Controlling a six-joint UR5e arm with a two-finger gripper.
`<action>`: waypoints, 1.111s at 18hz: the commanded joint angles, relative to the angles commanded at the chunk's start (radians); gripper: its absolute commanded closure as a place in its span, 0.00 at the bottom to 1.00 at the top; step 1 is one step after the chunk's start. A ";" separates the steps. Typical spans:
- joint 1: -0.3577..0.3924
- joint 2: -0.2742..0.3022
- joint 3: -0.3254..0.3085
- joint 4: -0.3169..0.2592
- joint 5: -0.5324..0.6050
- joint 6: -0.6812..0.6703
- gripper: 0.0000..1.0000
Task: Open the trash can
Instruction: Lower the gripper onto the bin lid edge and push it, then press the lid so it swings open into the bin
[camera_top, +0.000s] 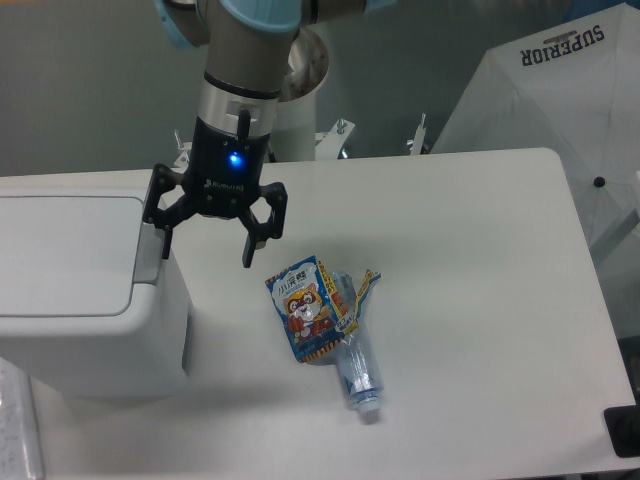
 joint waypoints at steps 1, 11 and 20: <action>-0.002 -0.002 0.000 0.000 0.000 0.000 0.00; -0.005 -0.006 -0.006 0.000 0.000 0.002 0.00; -0.015 -0.011 -0.011 0.002 0.002 0.005 0.00</action>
